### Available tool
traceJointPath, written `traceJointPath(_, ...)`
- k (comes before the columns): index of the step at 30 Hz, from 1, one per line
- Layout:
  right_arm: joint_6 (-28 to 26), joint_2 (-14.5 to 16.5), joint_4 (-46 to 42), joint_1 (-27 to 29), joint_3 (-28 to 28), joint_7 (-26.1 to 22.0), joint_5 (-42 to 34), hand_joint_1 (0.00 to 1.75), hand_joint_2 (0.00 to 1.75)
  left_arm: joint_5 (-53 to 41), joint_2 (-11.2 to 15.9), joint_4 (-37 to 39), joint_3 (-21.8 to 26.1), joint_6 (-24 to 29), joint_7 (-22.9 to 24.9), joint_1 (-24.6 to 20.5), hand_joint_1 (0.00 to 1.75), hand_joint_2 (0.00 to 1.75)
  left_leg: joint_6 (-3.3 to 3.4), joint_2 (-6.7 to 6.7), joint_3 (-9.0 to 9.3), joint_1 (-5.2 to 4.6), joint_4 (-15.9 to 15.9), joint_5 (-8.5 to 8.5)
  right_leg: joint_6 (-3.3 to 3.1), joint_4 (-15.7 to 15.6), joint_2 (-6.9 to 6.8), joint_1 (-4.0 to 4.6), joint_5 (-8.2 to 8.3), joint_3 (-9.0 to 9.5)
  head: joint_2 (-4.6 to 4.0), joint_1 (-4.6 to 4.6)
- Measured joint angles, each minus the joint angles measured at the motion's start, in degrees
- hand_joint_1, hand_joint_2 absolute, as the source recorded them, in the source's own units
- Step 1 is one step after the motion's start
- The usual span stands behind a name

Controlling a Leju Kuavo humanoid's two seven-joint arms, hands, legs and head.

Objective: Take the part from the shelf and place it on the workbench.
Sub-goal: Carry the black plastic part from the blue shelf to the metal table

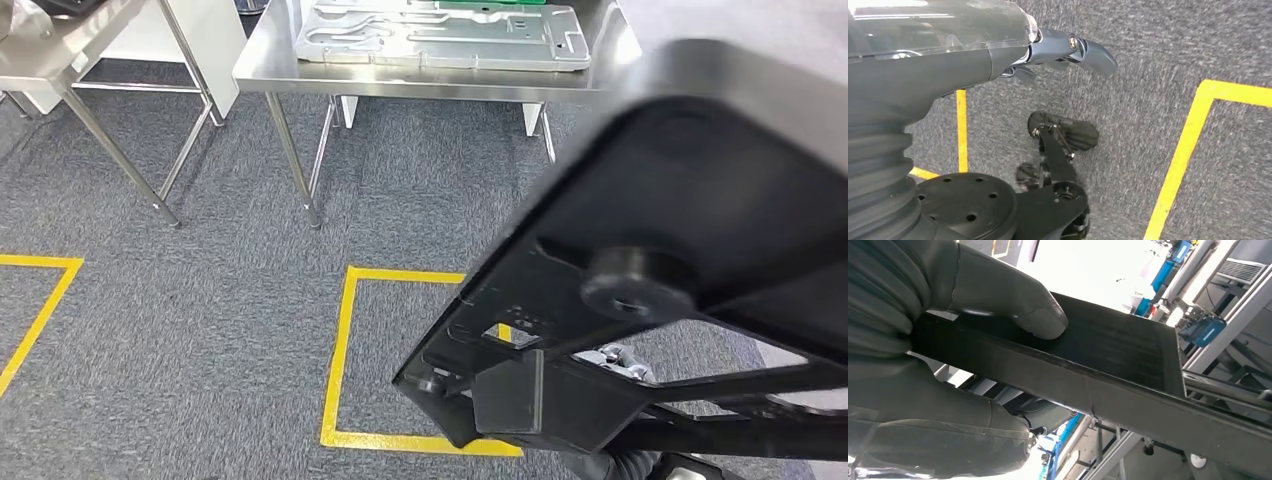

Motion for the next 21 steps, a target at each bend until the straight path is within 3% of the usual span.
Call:
traceJointPath(2, 0.0, 0.0, -0.1, 0.1, 0.0, 0.0, 0.1, 1.62, 1.75, -0.1, -0.1, 0.0, 0.0, 0.0, 0.0, 0.1, 0.0, 1.75, -0.58, 0.0, 1.15, 0.25, 0.0, -0.88, 0.3, -7.0, -0.36, -0.36, 5.56, 2.09, 0.0, 0.04)
traceJointPath(4, -0.1, 0.0, -0.3, 0.2, 0.0, 0.0, 0.1, 1.62, 1.75, -0.2, -0.1, 0.0, 0.1, 0.0, 0.0, 0.0, 0.0, 1.75, -1.33, 0.0, 1.75, 0.3, 0.0, -1.63, -0.08, -12.8, -0.79, -0.16, 7.91, 3.75, 0.0, 0.17)
traceJointPath(7, -0.4, 0.1, -0.6, 1.0, -0.1, -0.3, 0.3, 1.62, 1.75, -0.2, -0.1, 0.0, 0.2, 0.0, -0.1, -0.1, 0.0, 1.75, -2.57, 0.17, 2.31, 0.21, 0.2, -2.18, -1.66, -14.1, -0.73, 0.25, 7.58, 4.12, -0.01, 0.13)
traceJointPath(9, -0.4, 0.1, -0.8, 1.4, -0.1, -0.5, 0.4, 1.62, 1.75, -0.2, -0.1, 0.0, 0.2, 0.0, -0.1, -0.1, 0.0, 1.75, -2.97, 0.22, 1.97, 0.36, 2.2, -3.08, -2.57, -14.4, -0.52, 0.19, 7.25, 5.1, -0.01, -0.03)
traceJointPath(10, -0.4, 0.2, -0.9, 1.5, -0.1, -0.5, 0.5, 1.62, 1.75, -0.2, -0.1, 0.0, 0.2, 0.0, -0.1, -0.2, 0.0, 1.75, -3.03, 0.22, 0.8, 0.44, 4.6, -4.19, -2.93, -14.5, -0.47, 0.22, 7.03, 5.66, 0.0, -0.11)
traceJointPath(13, -0.3, 0.2, -1.0, 1.9, -0.1, -0.5, 0.6, 1.62, 1.75, -0.3, -0.2, 0.0, 0.3, -0.1, -0.2, -0.1, 0.0, 1.75, -2.93, 0.2, -5.84, 0.43, 15.5, -8.32, -3.64, -14.5, -0.33, 0.68, 6.0, 6.74, 0.0, -0.28)
traceJointPath(14, -0.3, 0.2, -1.0, 2.1, -0.1, -0.5, 0.6, 1.62, 1.75, -0.3, -0.2, 0.0, 0.3, -0.1, -0.2, 0.0, 0.0, 1.75, -2.83, 0.2, -7.47, 0.4, 17.2, -8.39, -3.75, -14.5, -0.2, 0.87, 5.61, 7.18, 0.0, -0.3)
traceJointPath(15, -0.2, 0.2, -1.0, 2.3, -0.2, -0.6, 0.6, 1.62, 1.75, -0.3, -0.2, 0.0, 0.3, 0.0, -0.2, 0.1, 0.0, 1.75, -2.64, 0.2, -8.05, 0.33, 16.6, -7.15, -3.79, -14.5, -0.04, 1.05, 5.19, 7.73, 0.0, -0.3)
traceJointPath(17, -0.1, 0.2, -1.0, 2.6, -0.2, -0.6, 0.6, 1.62, 1.75, -0.4, -0.2, 0.0, 0.3, 0.0, -0.3, 0.3, 0.0, 1.75, -1.9, 0.18, -6.62, -0.04, 10.2, -1.88, -3.76, -14.5, 0.16, 1.37, 4.21, 9.12, 0.0, -0.3)
traceJointPath(18, -0.1, 0.2, -1.0, 2.7, -0.2, -0.6, 0.6, 1.62, 1.75, -0.4, -0.1, 0.0, 0.3, 0.0, -0.4, 0.3, 0.0, 1.75, -1.42, 0.18, -5.63, -0.34, 6.9, -0.09, -3.65, -14.5, 0.18, 1.51, 3.77, 9.74, 0.0, -0.16)
traceJointPath(20, -0.1, 0.2, -1.2, 2.9, -0.3, -0.6, 0.7, 1.62, 1.75, -0.4, 0.0, 0.0, 0.4, 0.0, -0.4, 0.3, 0.0, 1.75, -0.69, 0.04, -4.44, -0.91, 3.0, 1.0, -3.14, -14.6, 0.21, 1.51, 3.09, 10.32, 0.0, 0.01)
traceJointPath(21, -0.1, 0.2, -1.2, 3.1, -0.3, -0.6, 0.8, 1.62, 1.75, -0.4, 0.0, 0.0, 0.5, 0.0, -0.5, 0.4, 0.0, 1.75, -0.44, -0.02, -4.31, -1.08, 2.7, 0.61, -2.76, -14.4, 0.24, 1.49, 3.08, 10.46, 0.0, 0.1)
